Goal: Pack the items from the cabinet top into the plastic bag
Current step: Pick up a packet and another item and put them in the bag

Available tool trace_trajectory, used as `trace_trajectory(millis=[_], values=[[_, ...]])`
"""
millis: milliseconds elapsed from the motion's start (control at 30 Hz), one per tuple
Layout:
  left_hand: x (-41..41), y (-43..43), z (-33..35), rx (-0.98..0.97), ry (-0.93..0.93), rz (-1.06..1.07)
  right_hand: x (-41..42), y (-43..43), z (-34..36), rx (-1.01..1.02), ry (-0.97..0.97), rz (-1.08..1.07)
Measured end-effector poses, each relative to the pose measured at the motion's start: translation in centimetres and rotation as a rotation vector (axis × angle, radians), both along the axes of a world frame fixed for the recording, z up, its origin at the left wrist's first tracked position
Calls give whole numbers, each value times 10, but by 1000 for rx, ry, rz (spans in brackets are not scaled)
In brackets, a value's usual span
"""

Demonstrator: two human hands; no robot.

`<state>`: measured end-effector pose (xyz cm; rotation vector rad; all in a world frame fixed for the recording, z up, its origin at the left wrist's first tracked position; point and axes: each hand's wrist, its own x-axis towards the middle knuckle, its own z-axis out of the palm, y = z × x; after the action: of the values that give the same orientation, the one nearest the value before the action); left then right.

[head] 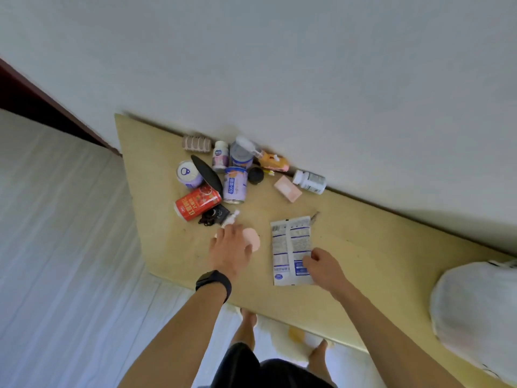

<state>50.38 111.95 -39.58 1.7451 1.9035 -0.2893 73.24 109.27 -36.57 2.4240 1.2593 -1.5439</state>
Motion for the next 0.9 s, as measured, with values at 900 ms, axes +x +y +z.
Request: trace_trajectory(millis=[900], values=[[121, -65, 68, -605, -1256, 1132, 166, -130, 75, 262, 471, -535]])
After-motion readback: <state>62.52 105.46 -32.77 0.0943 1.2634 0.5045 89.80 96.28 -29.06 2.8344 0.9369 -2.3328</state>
